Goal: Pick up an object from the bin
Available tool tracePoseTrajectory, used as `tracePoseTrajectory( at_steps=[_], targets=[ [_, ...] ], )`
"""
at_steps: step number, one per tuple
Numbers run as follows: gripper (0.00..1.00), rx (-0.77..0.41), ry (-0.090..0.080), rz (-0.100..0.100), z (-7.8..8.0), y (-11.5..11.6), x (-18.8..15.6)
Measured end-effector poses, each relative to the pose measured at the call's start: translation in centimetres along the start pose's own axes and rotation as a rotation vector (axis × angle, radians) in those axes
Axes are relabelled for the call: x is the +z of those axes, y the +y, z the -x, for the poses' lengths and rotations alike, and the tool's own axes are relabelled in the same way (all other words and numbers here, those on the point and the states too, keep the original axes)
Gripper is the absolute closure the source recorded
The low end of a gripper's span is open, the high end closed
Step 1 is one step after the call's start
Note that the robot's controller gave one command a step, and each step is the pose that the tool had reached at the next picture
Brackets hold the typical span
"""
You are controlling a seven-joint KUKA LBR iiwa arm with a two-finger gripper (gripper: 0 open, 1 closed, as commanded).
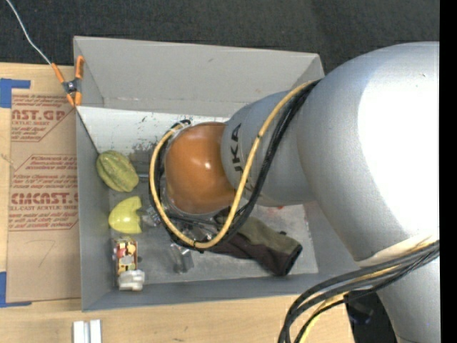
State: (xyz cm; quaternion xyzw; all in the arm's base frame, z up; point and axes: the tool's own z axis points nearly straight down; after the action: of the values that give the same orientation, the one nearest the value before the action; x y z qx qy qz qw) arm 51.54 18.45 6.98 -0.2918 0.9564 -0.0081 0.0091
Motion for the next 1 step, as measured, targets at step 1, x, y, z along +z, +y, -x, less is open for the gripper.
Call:
tracePoseTrajectory(
  at_steps=[1],
  targets=[
    [0.0,0.053,-0.005,-0.003,-0.81,-7.08,-6.51]
  ],
)
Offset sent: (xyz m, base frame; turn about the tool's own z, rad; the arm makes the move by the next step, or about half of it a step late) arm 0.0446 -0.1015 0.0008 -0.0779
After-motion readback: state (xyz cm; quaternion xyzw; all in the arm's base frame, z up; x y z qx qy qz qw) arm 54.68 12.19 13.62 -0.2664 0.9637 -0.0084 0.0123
